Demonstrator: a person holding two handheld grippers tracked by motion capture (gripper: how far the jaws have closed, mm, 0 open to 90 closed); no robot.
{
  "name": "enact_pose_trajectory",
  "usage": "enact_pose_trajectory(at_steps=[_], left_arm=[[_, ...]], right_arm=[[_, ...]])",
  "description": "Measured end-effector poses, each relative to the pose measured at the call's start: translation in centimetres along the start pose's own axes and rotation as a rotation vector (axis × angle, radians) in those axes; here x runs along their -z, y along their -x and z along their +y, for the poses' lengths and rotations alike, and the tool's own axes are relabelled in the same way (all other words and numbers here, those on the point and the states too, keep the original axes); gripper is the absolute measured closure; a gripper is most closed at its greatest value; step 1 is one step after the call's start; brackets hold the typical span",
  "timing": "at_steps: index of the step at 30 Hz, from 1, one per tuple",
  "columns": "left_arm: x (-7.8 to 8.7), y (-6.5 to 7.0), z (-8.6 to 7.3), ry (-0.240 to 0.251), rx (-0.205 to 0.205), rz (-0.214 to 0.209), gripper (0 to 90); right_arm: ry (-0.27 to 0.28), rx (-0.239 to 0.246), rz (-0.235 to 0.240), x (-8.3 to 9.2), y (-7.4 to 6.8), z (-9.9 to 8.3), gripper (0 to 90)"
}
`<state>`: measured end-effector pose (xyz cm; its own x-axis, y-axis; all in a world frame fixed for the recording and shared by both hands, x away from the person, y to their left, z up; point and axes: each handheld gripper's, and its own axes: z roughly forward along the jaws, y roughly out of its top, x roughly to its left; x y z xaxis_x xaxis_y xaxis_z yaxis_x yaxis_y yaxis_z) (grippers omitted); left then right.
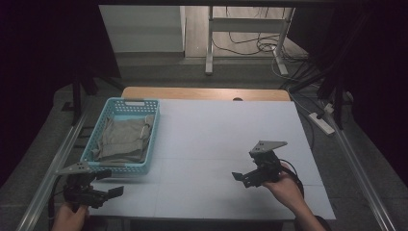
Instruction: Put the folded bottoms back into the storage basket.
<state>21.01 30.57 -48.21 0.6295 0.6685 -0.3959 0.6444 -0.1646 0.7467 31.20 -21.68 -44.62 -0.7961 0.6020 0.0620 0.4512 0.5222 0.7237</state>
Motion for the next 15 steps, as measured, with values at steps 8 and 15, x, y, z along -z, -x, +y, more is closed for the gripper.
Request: enact_pose_trajectory(at_steps=[8,15], left_arm=[[0.0,0.0,0.0,0.001,0.002,0.000,0.3],[0.0,0.0,0.0,0.002,0.004,-0.001,0.3]], right_arm=[[0.029,-0.014,-0.060,1.9,0.1,-1.6,0.0],[0.052,-0.022,-0.101,3.6,0.1,-3.1,0.0]])
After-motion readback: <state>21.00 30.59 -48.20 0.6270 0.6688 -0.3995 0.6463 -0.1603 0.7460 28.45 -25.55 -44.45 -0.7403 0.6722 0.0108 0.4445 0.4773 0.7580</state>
